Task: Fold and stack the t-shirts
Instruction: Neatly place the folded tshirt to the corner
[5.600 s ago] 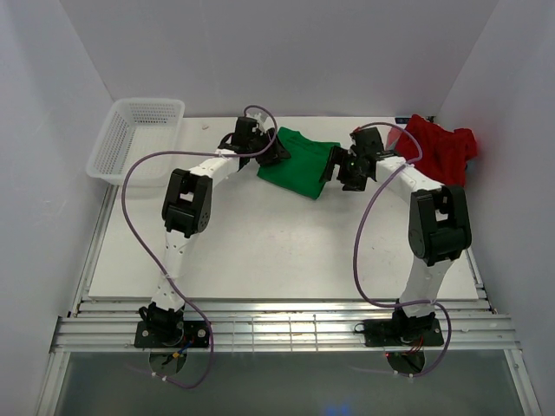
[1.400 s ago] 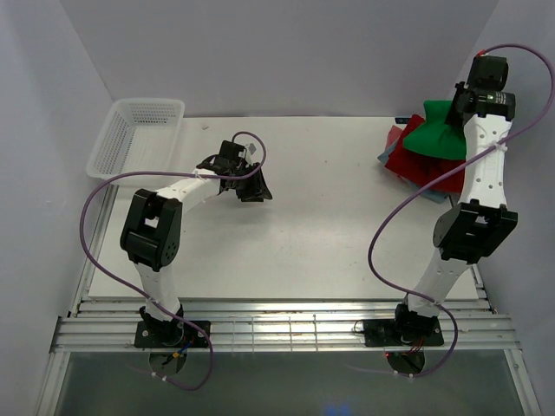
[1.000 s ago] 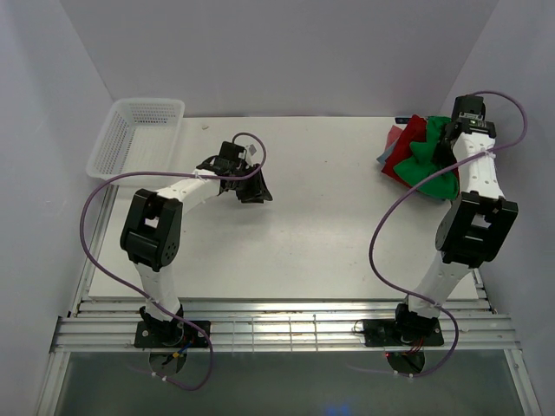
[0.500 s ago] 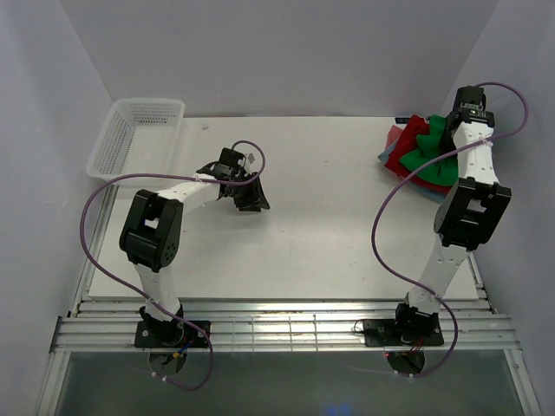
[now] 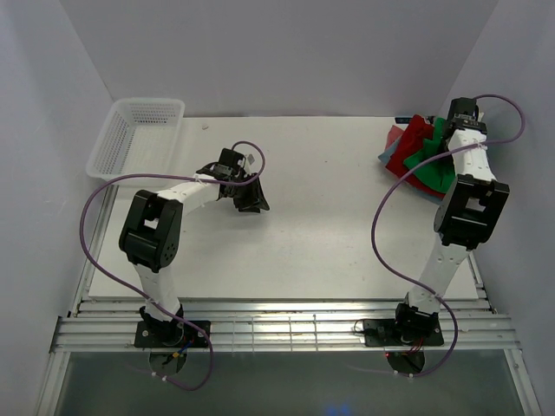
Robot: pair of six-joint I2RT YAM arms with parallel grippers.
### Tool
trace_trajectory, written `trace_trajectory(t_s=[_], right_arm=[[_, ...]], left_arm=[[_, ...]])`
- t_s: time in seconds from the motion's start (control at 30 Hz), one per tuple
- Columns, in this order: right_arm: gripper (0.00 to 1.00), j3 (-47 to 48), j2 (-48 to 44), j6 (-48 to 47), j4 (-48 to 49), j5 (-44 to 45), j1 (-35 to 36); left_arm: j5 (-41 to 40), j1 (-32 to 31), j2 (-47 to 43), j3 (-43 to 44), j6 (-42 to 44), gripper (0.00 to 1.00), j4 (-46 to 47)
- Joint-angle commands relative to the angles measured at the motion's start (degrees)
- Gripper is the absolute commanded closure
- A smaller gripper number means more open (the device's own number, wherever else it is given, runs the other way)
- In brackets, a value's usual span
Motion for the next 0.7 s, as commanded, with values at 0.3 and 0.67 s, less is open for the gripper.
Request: trace_trajectory(t_s=[0.3, 0.67], right_arm=[[0.1, -13.65, -19.14, -0.41, 13.25, -8.19, -0.15], [0.06, -16.31, -34.01, -0.59, 2.28, -16.0, 4.23]], left_arm=[[-0.49, 0.15, -2.39, 3.79, 0.82, 0.45, -0.39], [-0.49, 0.15, -1.15, 6.6, 1.08, 0.46, -0.13]])
